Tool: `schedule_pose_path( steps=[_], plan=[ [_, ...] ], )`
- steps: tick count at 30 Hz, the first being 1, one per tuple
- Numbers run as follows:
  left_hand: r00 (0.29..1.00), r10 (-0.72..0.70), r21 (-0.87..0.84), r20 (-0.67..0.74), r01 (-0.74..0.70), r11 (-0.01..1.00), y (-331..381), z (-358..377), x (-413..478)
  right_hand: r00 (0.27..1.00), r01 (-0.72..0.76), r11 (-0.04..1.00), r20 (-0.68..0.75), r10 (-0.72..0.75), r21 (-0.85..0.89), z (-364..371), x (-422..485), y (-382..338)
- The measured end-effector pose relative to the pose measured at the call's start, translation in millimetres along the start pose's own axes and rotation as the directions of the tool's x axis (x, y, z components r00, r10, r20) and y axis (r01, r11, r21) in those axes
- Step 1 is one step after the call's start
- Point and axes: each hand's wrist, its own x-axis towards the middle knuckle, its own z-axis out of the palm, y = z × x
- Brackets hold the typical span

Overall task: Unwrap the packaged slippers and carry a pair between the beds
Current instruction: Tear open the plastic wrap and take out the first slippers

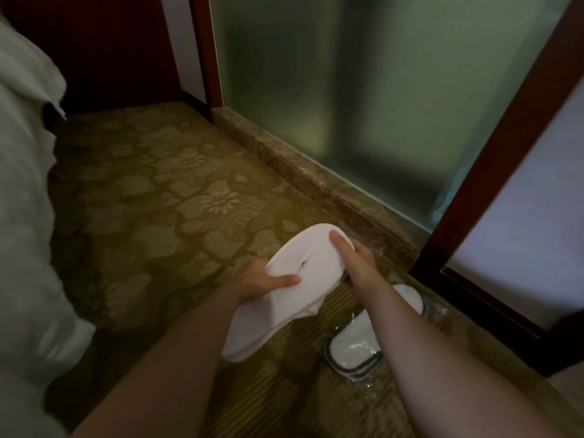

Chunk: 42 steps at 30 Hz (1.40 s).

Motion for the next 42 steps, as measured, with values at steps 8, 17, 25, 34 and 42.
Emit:
schedule_pose_path(
  steps=[8,17,25,34,42],
  plan=[
    [0.99,-0.06,-0.148,-0.126,0.041,0.988,-10.1,-20.1,-8.4,0.999,0.038,0.997,0.024,-0.037,-0.073,30.1,3.4,-9.8],
    [0.995,-0.052,-0.199,-0.081,0.034,0.979,-11.7,-17.7,-11.1,0.998,-0.049,0.986,-0.041,0.042,-0.162,37.4,6.1,-1.0],
    [0.973,-0.122,-0.274,-0.198,0.065,0.96,-13.5,-25.4,-1.1,0.992,-0.096,0.995,-0.081,0.098,0.034,23.3,12.6,0.7],
    [0.977,-0.044,0.207,-0.209,0.088,0.974,-62.5,-77.9,-27.3,0.977,-0.19,0.969,0.062,0.202,-0.158,14.6,19.7,25.0],
    [0.977,-0.17,0.43,-0.13,0.21,0.878,-112.7,-116.1,-40.7,0.726,-0.232,0.823,0.47,0.502,-0.519,51.9,14.1,62.3]
  ],
)
